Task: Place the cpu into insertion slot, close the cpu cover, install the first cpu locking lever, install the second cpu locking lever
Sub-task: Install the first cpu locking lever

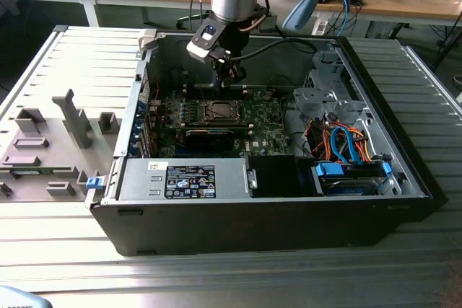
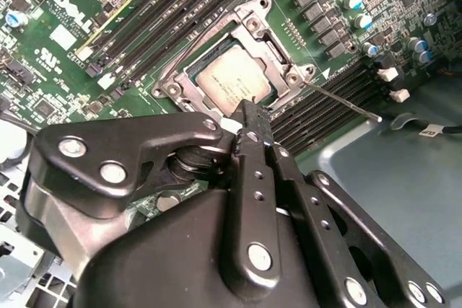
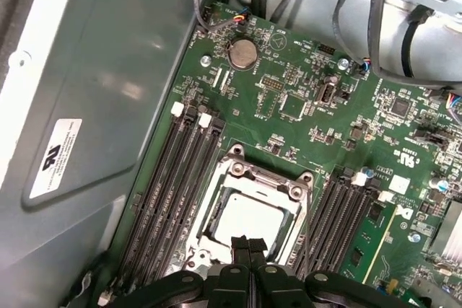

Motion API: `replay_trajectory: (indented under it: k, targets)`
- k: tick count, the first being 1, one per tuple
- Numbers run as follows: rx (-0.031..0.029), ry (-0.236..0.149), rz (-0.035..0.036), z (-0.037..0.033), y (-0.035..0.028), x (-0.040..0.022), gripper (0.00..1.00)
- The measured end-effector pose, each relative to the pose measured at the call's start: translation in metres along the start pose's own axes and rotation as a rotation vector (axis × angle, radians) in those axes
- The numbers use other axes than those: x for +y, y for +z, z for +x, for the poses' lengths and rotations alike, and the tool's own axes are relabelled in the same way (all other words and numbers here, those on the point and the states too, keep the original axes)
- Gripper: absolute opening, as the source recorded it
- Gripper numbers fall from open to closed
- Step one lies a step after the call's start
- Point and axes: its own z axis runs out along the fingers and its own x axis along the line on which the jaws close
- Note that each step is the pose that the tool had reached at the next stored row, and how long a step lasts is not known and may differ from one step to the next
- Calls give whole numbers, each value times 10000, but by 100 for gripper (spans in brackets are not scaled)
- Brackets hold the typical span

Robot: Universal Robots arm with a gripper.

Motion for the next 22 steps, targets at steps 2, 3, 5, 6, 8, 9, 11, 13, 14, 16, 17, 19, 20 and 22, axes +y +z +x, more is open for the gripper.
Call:
replay_trajectory:
  k: [2, 3, 5, 6, 8, 9, 11, 13, 14, 16, 17, 19, 20, 22]
  targets:
    - [-9, -207, 0, 0, 0, 0, 11]
    - [-12, -281, 0, 0, 0, 0, 11]
    - [-16, -377, 0, 0, 0, 0, 11]
    - [-19, -435, 1, 0, 0, 0, 11]
    - [-22, -522, 0, 0, 0, 0, 11]
    - [-24, -555, 1, 0, 0, 0, 11]
    - [-27, -635, 0, 0, 0, 0, 11]
    - [-30, -710, 1, 0, 0, 0, 11]
    - [-33, -768, 1, 0, 0, 0, 11]
    - [-37, -869, 1, 0, 0, 0, 11]
    - [-38, -895, 1, 0, 0, 0, 11]
    - [-41, -968, 1, 0, 0, 0, 11]
    - [-43, -1009, 1, 0, 0, 0, 11]
    - [-46, -1091, 1, 0, 0, 0, 11]
